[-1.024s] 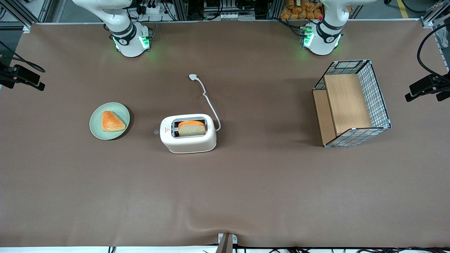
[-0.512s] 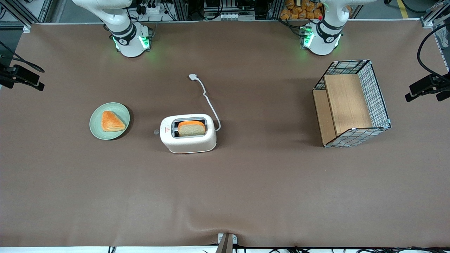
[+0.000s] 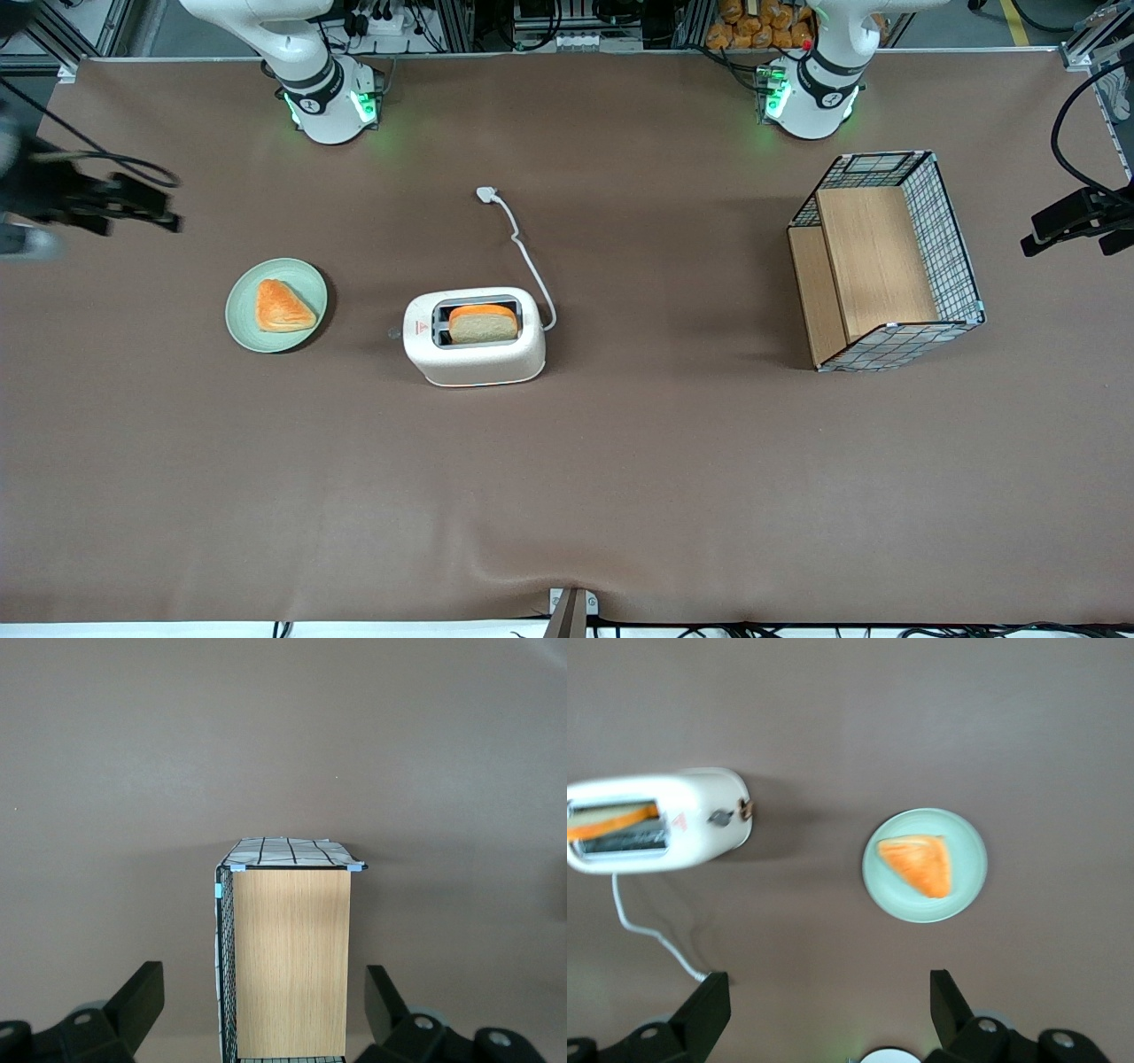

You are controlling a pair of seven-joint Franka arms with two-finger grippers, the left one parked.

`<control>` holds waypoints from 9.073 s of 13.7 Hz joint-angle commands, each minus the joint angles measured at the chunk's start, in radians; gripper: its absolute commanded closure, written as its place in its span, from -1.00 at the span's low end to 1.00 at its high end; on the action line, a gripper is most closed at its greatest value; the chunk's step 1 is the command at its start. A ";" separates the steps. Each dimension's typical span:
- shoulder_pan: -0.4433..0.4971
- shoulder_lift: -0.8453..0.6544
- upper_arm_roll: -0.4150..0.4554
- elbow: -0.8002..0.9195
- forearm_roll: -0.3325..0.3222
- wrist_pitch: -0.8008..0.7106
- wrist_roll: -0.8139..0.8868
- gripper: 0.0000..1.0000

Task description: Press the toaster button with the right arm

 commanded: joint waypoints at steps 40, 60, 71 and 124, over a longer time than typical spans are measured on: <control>0.195 0.419 -0.008 -0.324 0.475 0.665 0.071 1.00; 0.175 0.397 -0.019 -0.275 0.483 0.618 0.091 1.00; 0.151 0.272 -0.128 -0.214 0.344 0.519 0.040 -1.00; -0.145 -0.052 0.066 -0.002 -0.112 0.025 0.042 -1.00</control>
